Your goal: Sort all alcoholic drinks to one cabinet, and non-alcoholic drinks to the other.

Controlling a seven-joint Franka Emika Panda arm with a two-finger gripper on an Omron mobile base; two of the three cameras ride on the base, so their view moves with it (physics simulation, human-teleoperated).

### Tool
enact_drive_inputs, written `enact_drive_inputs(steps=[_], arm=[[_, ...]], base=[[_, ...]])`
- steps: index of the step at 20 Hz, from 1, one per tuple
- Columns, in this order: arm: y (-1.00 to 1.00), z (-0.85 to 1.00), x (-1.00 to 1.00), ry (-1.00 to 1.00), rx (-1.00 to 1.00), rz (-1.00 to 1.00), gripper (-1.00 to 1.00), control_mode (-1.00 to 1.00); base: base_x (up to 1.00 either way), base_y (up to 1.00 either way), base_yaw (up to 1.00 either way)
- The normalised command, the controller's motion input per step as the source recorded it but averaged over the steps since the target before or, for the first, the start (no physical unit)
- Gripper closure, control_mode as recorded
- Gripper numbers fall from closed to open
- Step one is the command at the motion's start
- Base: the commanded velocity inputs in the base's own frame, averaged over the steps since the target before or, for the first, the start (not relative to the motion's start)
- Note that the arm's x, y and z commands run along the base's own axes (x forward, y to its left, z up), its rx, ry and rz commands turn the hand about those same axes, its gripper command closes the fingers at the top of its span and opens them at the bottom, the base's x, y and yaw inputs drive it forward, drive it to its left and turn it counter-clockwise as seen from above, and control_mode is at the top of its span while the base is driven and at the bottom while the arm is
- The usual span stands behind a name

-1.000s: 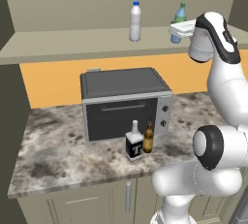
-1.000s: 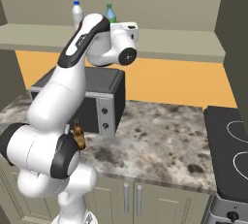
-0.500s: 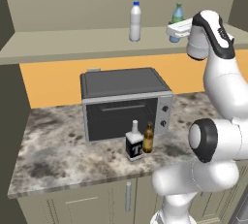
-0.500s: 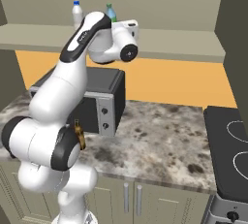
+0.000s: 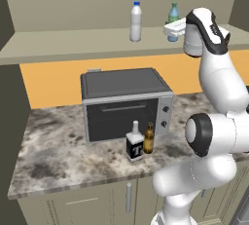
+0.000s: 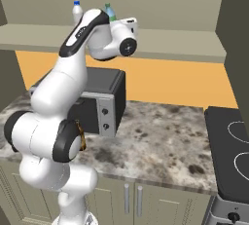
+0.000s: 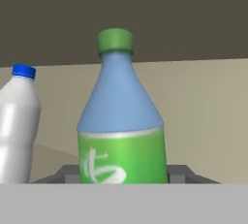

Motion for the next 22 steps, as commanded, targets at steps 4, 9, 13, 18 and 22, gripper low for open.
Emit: enact_drive_inputs(steps=[4, 9, 13, 18, 22], arm=[[0.0, 0.0, 0.02, 0.07, 0.0, -0.04, -1.0, -1.0], [0.0, 0.0, 0.0, 0.07, 0.0, -0.04, -1.0, -1.0], [0.0, 0.1, 0.0, 0.05, 0.0, -0.05, -1.0, -1.0], [0.0, 0.19, -0.1, 0.0, 0.0, -0.07, -1.0, -1.0], [-0.05, 0.23, -0.34, 0.0, 0.0, -0.08, -1.0, -1.0]], base=[[0.0, 0.0, 0.0], [0.0, 0.0, 0.0], [0.0, 0.0, 0.0], [0.0, 0.0, 0.0], [0.0, 0.0, 0.0]])
